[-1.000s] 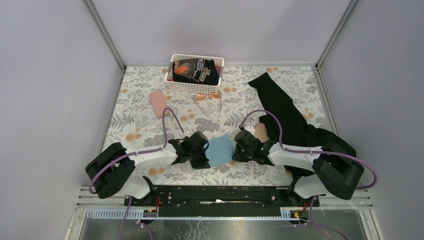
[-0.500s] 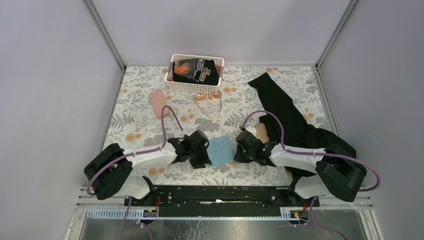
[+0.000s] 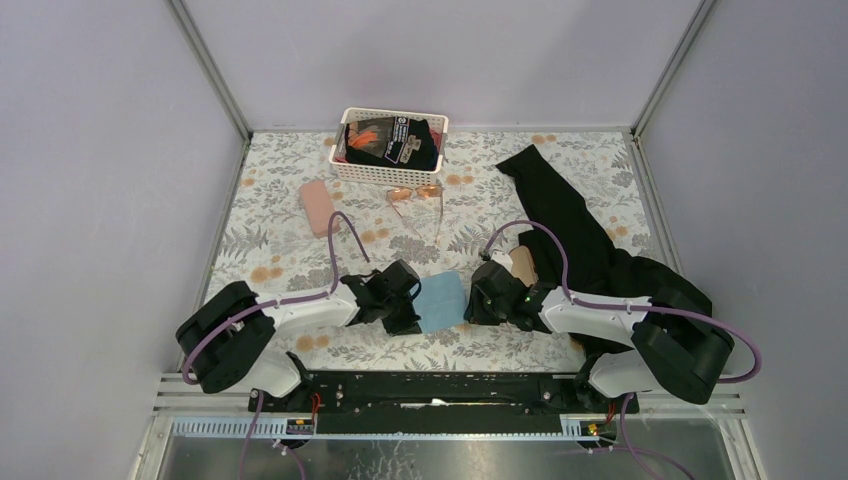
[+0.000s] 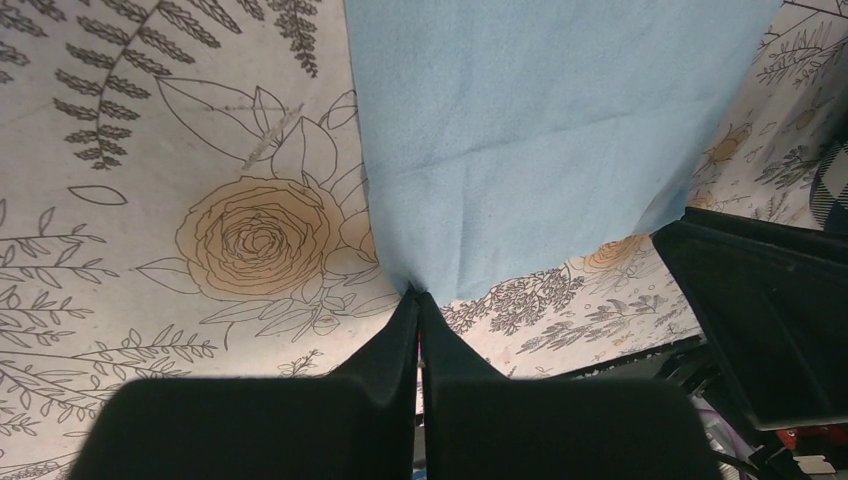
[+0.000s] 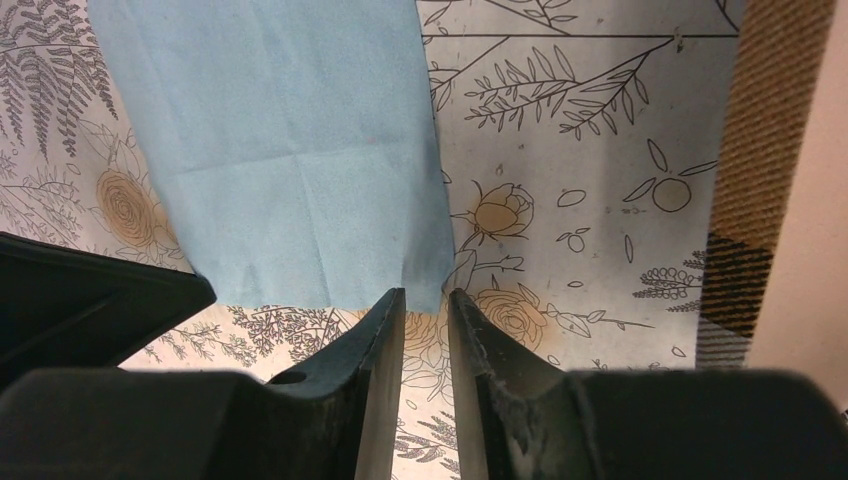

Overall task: Organize the sunglasses
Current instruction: Fold the glasses cleaning cloth at the center of the board.

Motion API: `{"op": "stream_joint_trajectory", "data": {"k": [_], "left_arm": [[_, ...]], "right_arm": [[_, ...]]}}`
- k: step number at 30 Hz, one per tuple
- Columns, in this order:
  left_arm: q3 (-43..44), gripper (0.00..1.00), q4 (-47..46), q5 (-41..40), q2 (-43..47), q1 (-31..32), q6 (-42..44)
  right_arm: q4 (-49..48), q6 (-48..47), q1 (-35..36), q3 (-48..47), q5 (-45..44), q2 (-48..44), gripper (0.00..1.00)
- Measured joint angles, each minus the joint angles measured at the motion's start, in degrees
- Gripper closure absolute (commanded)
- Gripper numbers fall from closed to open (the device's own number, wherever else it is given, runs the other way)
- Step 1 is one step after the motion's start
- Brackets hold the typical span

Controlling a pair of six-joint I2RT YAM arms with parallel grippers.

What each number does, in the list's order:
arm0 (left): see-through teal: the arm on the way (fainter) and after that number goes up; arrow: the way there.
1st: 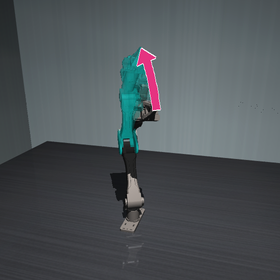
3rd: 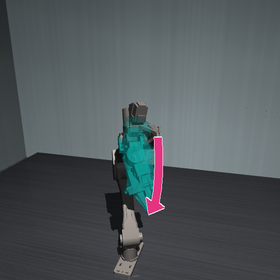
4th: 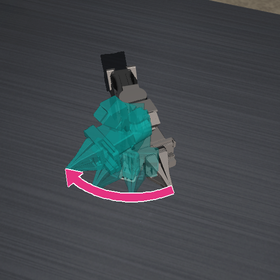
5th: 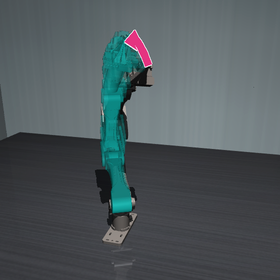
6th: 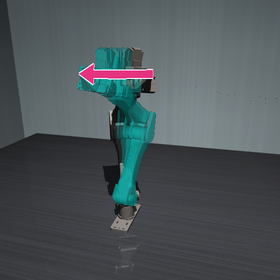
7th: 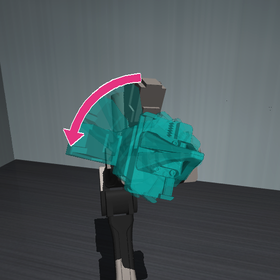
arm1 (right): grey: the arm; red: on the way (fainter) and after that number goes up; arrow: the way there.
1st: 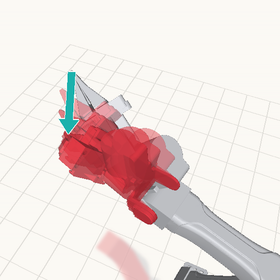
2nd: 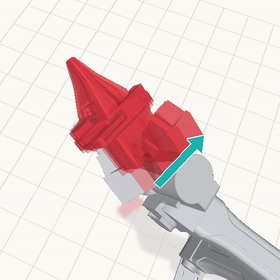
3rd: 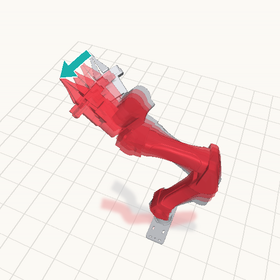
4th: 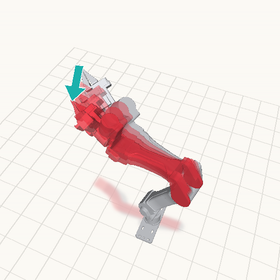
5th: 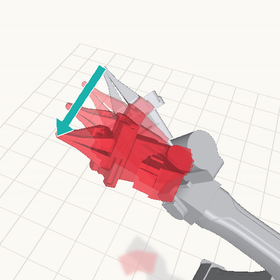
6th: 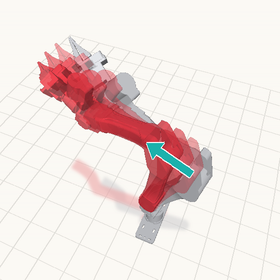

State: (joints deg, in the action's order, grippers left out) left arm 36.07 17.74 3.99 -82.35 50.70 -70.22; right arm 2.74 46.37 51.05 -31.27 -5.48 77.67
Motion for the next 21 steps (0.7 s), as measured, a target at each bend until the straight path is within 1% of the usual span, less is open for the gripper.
{"op": "stream_joint_trajectory", "data": {"k": [3, 4, 5, 9, 14, 21], "left_arm": [[0.0, 1.0, 0.0, -0.1, 0.0, 0.0, 0.0], [0.0, 1.0, 0.0, -0.1, 0.0, 0.0, 0.0], [0.0, 1.0, 0.0, -0.1, 0.0, 0.0, 0.0], [0.0, 1.0, 0.1, -0.1, 0.0, 0.0, 0.0], [0.0, 1.0, 0.3, -0.2, 0.1, 0.0, 0.1], [0.9, 1.0, 2.9, -1.2, 1.4, 0.0, 0.7]], "right_arm": [[-0.1, 0.0, 0.0, 0.0, 0.0, 0.0, 0.69], [-0.1, 0.0, 0.0, 0.0, 0.0, 0.0, 0.69], [-0.2, 0.0, 0.0, 0.0, 0.0, 0.0, 0.72], [-0.3, -0.1, 0.0, 0.0, 0.0, 0.3, 1.0], [-0.3, 0.0, 0.0, 0.1, 0.1, 0.3, 1.0], [1.1, -0.1, 0.0, 0.0, 0.0, -0.8, 1.0]]}}
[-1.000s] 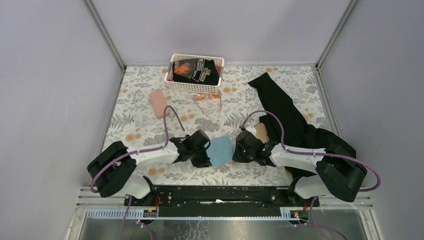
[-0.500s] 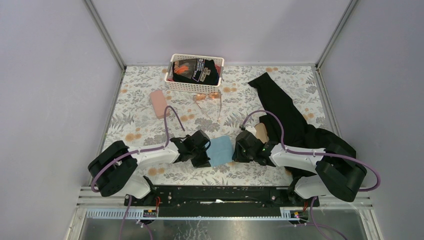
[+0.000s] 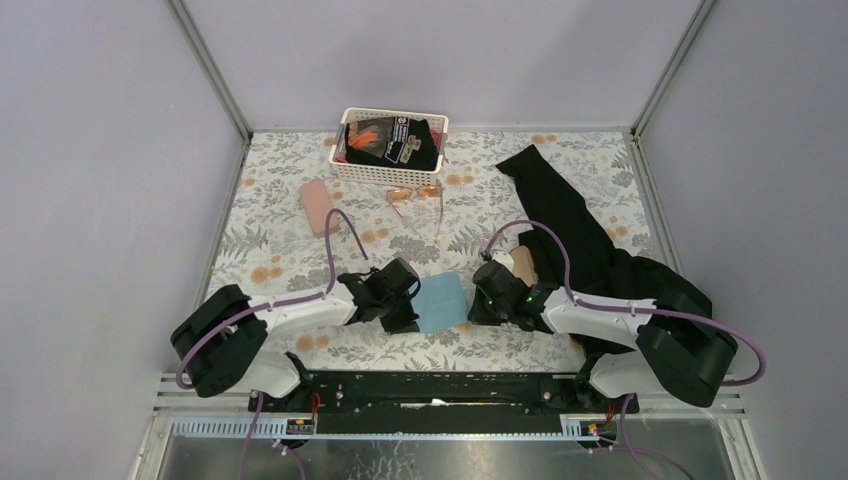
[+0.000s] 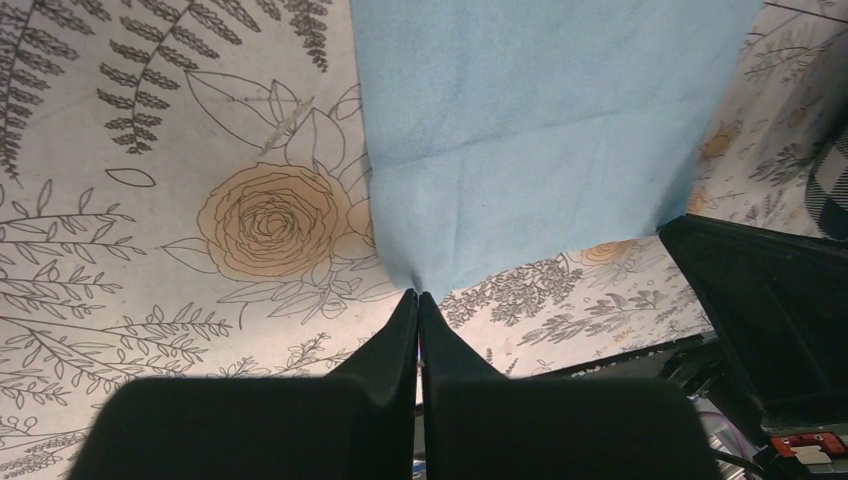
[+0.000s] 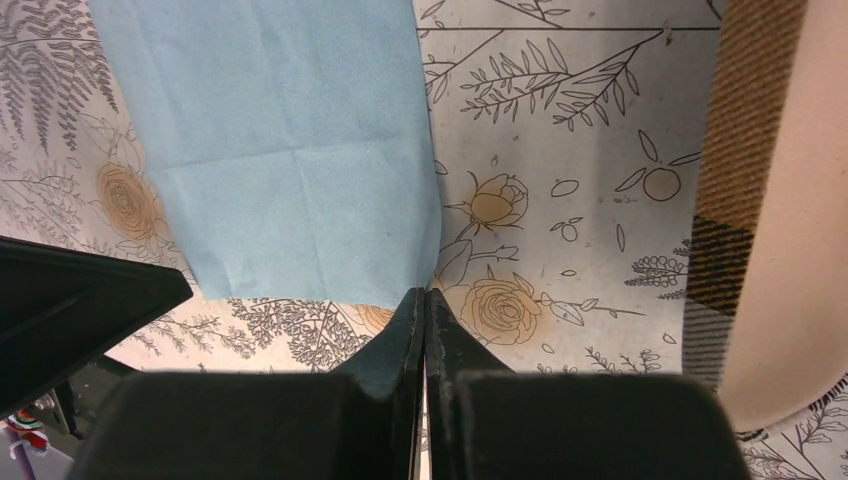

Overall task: Organize the sunglasses
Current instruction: Fold the glasses cleaning cloth at the center of the board.

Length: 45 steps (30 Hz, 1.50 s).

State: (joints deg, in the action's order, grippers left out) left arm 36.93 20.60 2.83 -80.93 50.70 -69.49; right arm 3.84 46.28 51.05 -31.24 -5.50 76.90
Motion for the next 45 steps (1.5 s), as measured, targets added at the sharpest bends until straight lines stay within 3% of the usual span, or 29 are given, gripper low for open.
{"op": "stream_joint_trajectory", "data": {"k": [11, 12, 15, 18, 20, 29, 32, 35, 45], "left_arm": [[1.8, 1.0, 1.4, -0.4, 1.4, -0.4, 1.2], [1.8, 0.95, 1.6, -0.4, 1.5, -0.6, 1.2], [1.8, 0.66, 2.2, -0.5, 1.5, -0.7, 1.6], [1.8, 0.54, 2.6, -0.5, 1.5, -0.8, 1.9], [1.8, 0.54, 2.7, -0.5, 1.4, -0.9, 2.2], [1.4, 0.7, 1.0, 0.8, -1.6, -0.9, 1.9], [1.3, 0.81, -0.1, 1.2, -2.2, -0.9, 1.7], [1.3, 1.0, -0.4, 1.2, -2.5, -0.9, 1.6], [1.6, 1.0, 0.4, 1.2, -2.4, -2.6, 2.8]], "right_arm": [[1.1, -1.3, 0.0, -2.7, -0.1, -1.0, 1.0], [1.2, -1.4, 0.0, -2.9, -0.1, -1.0, 1.0], [1.3, -1.5, 0.0, -3.5, -0.1, -1.0, 1.0], [1.3, -1.5, 0.0, -3.6, -0.1, -0.9, 1.0], [1.3, -1.5, 0.0, -3.6, 0.0, -0.6, 1.0], [1.5, -1.5, 0.0, -3.6, 0.0, 0.2, 1.0], [1.5, -1.5, 0.0, -3.6, 0.0, 0.3, 1.0], [1.5, -1.5, 0.0, -3.6, 0.0, 0.5, 1.0], [3.0, -2.4, 0.0, -5.2, -0.7, 0.7, 1.0]]}}
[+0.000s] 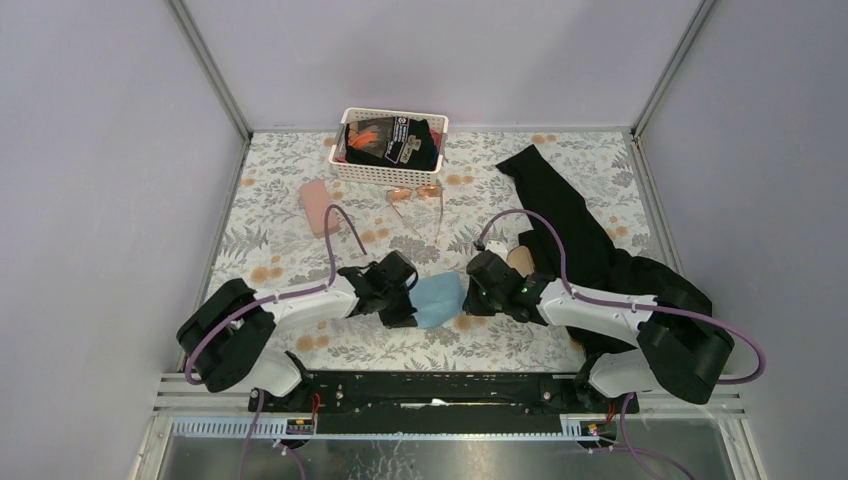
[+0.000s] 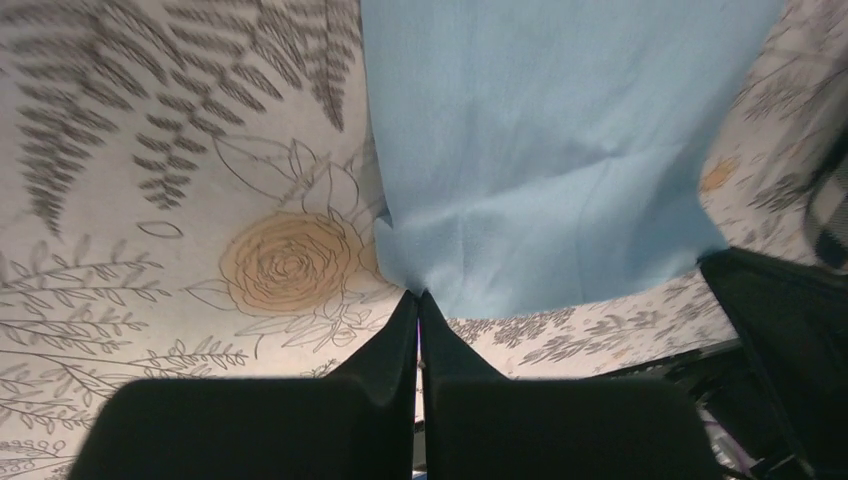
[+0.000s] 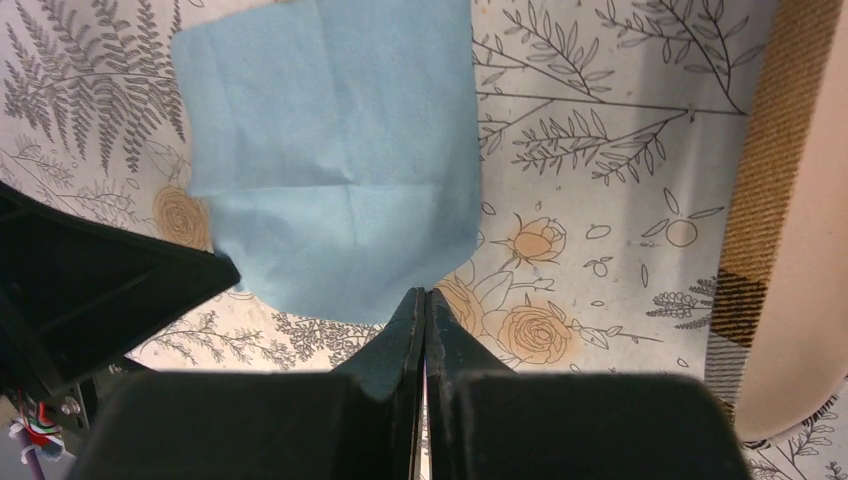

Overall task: Organize the sunglasses
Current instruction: Fold the glasses cleaning cloth at the center of the board.

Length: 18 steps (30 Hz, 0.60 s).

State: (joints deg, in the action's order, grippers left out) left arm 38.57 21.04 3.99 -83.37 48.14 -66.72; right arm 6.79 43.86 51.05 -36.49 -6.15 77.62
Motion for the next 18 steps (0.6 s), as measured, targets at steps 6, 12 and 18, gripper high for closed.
{"op": "stream_joint_trajectory", "data": {"k": [6, 12, 18], "left_arm": [[-0.5, 1.0, -0.9, 2.2, 2.0, -5.3, 0.8], [-0.5, 1.0, -1.4, 4.8, 1.7, -7.5, 1.9], [0.3, 1.0, -1.3, 7.0, 1.0, -8.6, 3.3]], "right_arm": [[0.7, -1.4, 0.0, -2.6, -1.3, 0.2, 1.0], [0.7, -2.7, 0.0, -5.5, -2.0, 2.6, 1.0], [0.7, -3.5, -0.3, -7.3, -2.0, 5.2, 1.0]]}}
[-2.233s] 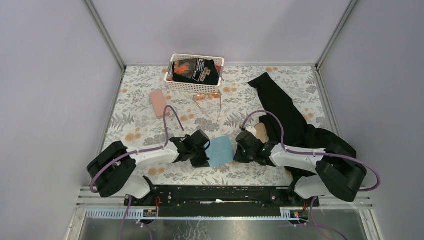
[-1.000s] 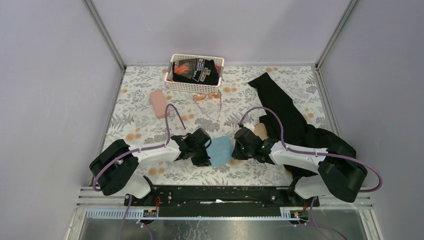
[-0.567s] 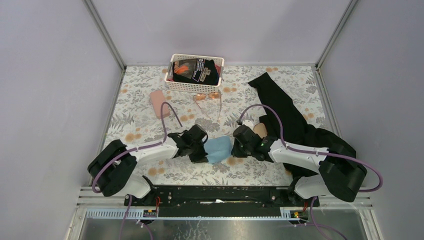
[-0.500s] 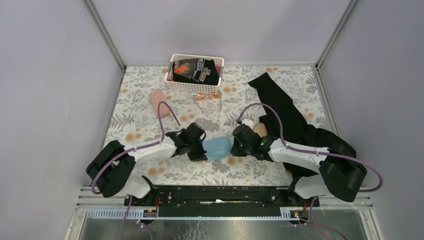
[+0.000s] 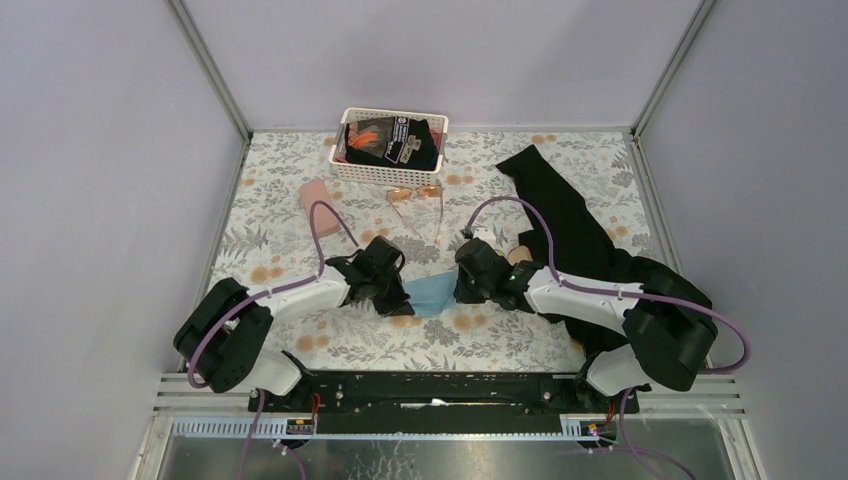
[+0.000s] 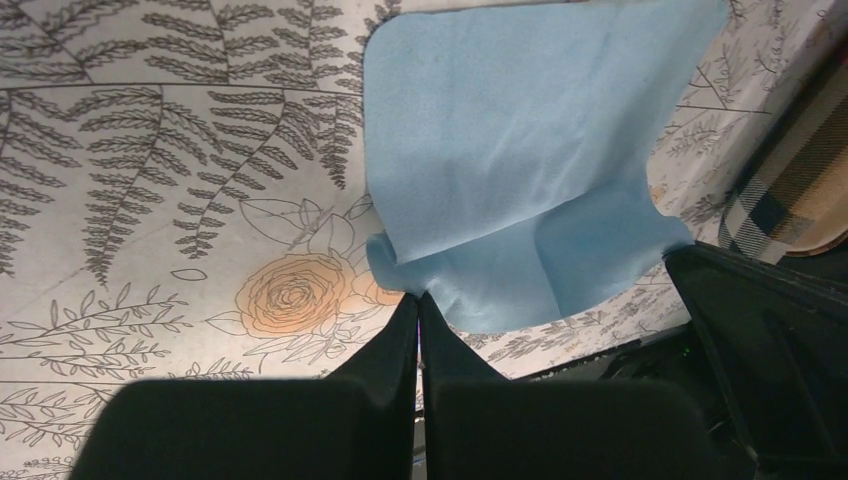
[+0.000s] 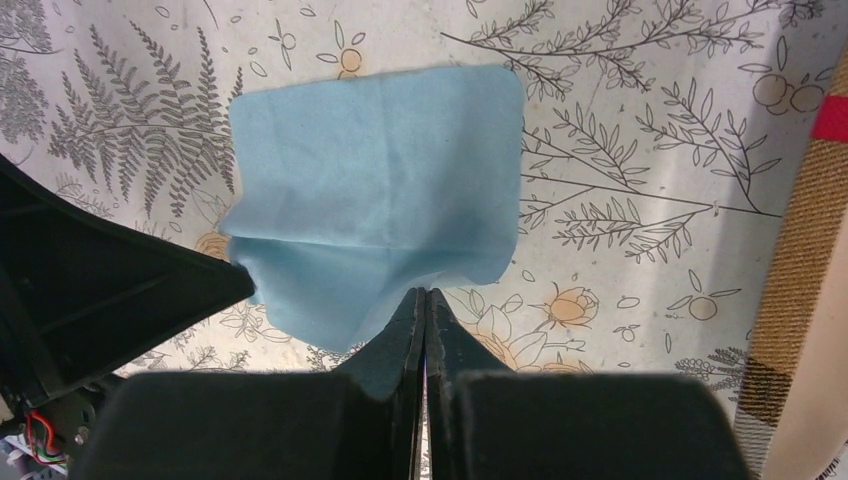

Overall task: Organize the sunglasses
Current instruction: Fold the glasses cleaning cloth at the center of the board.

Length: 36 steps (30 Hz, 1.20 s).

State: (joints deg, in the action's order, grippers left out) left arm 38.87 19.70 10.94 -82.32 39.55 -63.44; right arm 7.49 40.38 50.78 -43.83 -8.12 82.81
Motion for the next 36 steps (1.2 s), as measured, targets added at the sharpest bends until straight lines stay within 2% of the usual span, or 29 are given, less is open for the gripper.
{"op": "stream_joint_trajectory", "data": {"k": [10, 20, 36], "left_arm": [[-0.7, 1.0, 0.1, 4.6, 0.7, 0.3, 0.0], [-1.5, 1.0, -0.1, 5.6, 1.4, 2.7, -1.4], [-4.6, 1.0, -2.4, 7.1, 3.2, 3.2, -3.7]], "right_arm": [[-0.4, 0.1, -0.2, 0.4, 1.0, -0.5, 1.0], [-0.5, 1.5, -0.2, 3.5, 2.2, -3.5, 1.0], [-0.2, 2.1, -0.2, 4.8, 2.2, -7.4, 1.0]]}}
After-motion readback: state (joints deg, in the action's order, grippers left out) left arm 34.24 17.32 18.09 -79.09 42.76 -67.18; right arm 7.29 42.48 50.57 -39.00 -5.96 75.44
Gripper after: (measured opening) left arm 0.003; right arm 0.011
